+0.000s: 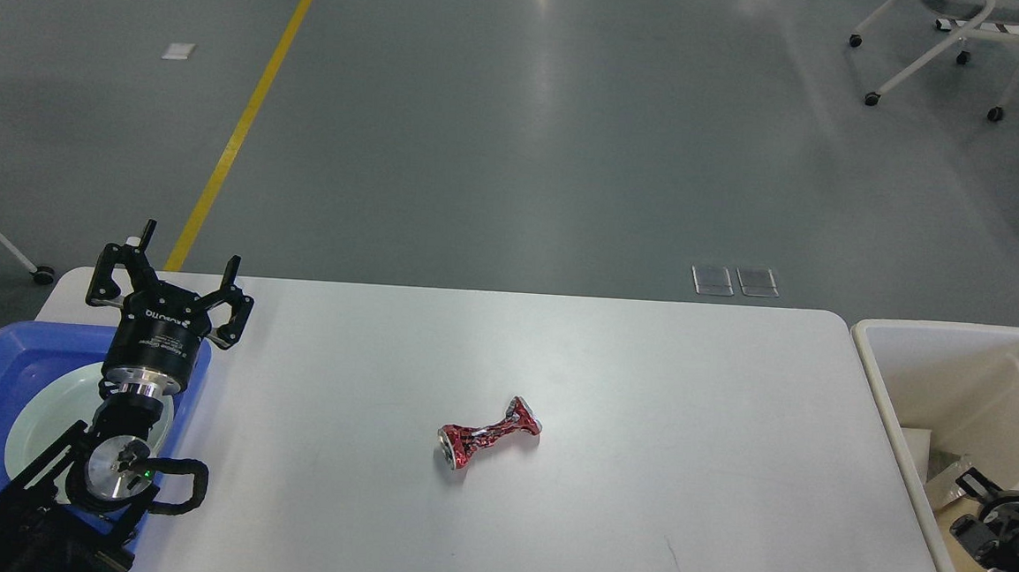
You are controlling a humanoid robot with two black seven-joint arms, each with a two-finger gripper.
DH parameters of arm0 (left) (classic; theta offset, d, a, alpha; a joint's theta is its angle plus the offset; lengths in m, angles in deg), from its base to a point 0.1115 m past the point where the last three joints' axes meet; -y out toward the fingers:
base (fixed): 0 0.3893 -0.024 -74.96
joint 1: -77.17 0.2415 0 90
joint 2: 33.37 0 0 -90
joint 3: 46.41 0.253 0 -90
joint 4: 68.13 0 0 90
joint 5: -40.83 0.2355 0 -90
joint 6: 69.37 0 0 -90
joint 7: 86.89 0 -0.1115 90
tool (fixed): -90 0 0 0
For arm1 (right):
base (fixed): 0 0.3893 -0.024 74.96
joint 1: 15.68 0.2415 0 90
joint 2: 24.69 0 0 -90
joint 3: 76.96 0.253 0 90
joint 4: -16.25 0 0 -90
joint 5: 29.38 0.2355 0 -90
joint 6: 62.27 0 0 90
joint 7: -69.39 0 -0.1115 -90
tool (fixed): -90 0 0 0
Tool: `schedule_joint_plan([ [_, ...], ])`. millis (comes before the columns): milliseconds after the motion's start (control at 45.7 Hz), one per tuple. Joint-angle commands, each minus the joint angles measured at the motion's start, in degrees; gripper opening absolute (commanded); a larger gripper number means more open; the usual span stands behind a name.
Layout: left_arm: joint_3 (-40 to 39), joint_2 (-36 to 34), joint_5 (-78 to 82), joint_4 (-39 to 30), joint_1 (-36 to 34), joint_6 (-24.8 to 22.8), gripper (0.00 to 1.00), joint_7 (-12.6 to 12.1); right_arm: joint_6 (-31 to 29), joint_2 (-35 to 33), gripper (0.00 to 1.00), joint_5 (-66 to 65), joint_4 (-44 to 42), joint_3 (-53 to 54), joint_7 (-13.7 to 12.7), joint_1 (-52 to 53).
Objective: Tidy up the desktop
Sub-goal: 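Raise the right gripper out of the bin over the table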
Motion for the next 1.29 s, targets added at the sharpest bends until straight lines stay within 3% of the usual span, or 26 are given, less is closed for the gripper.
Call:
schedule_joint_plan([
  [0,0.00,-0.06,-0.01,0.00,0.00,0.00,0.96,0.00,6.23,0.42,0.92,-0.05,0.16,-0.07,-0.09,-0.56],
  [44,0.00,-0.06,-0.01,0.00,0.00,0.00,0.96,0.00,7.11,0.59,1.00,-0.05,0.16,-0.07,-0.09,-1.00],
  [525,0.00,0.02,-0.01,0.00,0.00,0.00,0.96,0.00,5.45,0.50,1.00,-0.31,2.09,-0.24,0.17,-0.92],
  [766,0.00,-0.06,-0.01,0.00,0.00,0.00,0.96,0.00,2.20,-7.84,1.00,-12.34,16.58,-0.24,-0.18,9.18],
  [985,0.00,-0.06,-0.01,0.00,0.00,0.00,0.96,0.00,-11.23,-14.79,1.00,-19.21,28.72,-2.96,-0.79,22.89],
  [1160,0.00,0.02,-0.01,0.00,0.00,0.00,0.96,-0.09,-27.93,-13.91,1.00,-18.86,33.29,-13.06,-0.71,37.65],
  [1269,0.00,-0.06,-0.01,0.00,0.00,0.00,0.96,-0.09,-34.27,-12.59,1.00,-18.59,38.03,-16.85,-0.71,46.27],
])
